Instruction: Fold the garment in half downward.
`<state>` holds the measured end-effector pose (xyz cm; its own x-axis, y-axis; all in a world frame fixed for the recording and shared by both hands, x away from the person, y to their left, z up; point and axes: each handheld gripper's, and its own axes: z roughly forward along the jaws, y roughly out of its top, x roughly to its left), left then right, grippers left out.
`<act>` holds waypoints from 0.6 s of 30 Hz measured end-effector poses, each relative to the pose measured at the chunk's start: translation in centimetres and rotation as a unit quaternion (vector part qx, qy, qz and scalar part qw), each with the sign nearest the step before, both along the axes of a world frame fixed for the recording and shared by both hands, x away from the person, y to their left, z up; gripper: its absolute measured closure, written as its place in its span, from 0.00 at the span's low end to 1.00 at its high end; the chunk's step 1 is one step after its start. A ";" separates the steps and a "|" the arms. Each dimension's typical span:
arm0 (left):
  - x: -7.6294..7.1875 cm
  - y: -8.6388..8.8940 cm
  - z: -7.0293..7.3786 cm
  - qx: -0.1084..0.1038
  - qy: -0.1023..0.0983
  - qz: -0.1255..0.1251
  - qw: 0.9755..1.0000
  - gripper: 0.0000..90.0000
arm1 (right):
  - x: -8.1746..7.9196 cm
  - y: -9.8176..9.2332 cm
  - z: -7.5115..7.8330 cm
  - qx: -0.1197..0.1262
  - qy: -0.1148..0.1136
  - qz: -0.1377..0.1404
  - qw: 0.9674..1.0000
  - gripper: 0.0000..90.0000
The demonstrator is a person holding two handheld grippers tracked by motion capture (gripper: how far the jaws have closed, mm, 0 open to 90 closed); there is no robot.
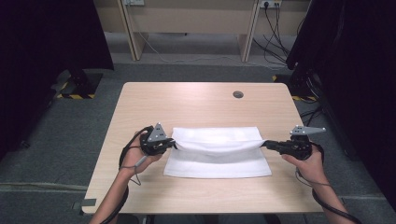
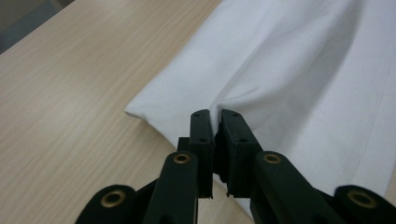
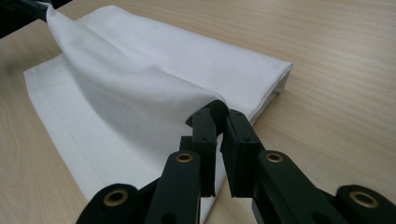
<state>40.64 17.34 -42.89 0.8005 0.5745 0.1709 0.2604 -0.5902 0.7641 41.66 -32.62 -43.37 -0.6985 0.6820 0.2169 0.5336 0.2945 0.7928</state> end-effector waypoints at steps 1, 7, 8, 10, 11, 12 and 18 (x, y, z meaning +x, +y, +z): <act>0.0 0.0 0.0 0.000 0.001 -0.001 1.000 0.93 | 0.0 0.0 0.0 0.000 -0.001 0.000 1.000 0.93; -0.4 0.1 -0.1 0.000 0.001 -0.001 1.000 0.93 | -0.3 -0.1 -0.2 0.001 0.000 0.001 1.000 0.93; -0.4 0.1 -0.1 0.000 0.001 -0.002 1.000 0.93 | -0.3 -0.1 -0.2 0.001 0.001 0.000 1.000 0.94; -0.5 0.1 -0.1 -0.001 0.001 -0.001 1.000 0.93 | -0.4 -0.1 -0.3 0.000 0.000 0.000 1.000 0.94; -0.6 0.1 -0.1 -0.001 0.001 -0.001 1.000 0.93 | -0.5 -0.2 -0.3 0.001 0.001 0.001 1.000 0.93; -0.6 0.1 -0.1 0.000 0.001 -0.002 1.000 0.93 | -0.5 -0.2 -0.3 0.000 0.000 0.000 1.000 0.94; -0.8 0.0 -0.2 -0.004 -0.001 0.001 1.000 0.93 | -0.8 -0.3 -0.3 0.002 -0.001 -0.001 1.000 0.94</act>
